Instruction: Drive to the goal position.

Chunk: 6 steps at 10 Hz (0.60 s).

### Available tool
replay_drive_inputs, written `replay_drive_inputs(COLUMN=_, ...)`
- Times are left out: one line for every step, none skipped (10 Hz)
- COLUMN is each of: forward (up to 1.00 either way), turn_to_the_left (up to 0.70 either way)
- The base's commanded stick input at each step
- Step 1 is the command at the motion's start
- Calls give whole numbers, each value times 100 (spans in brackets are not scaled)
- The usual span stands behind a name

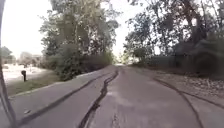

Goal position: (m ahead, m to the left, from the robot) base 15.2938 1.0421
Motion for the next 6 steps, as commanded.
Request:
replay_drive_inputs(forward=70, turn_to_the_left=0)
replay_drive_inputs(forward=70, turn_to_the_left=0)
replay_drive_inputs(forward=70, turn_to_the_left=0)
replay_drive_inputs(forward=70, turn_to_the_left=0)
replay_drive_inputs(forward=70, turn_to_the_left=0)
replay_drive_inputs(forward=70, turn_to_the_left=0)
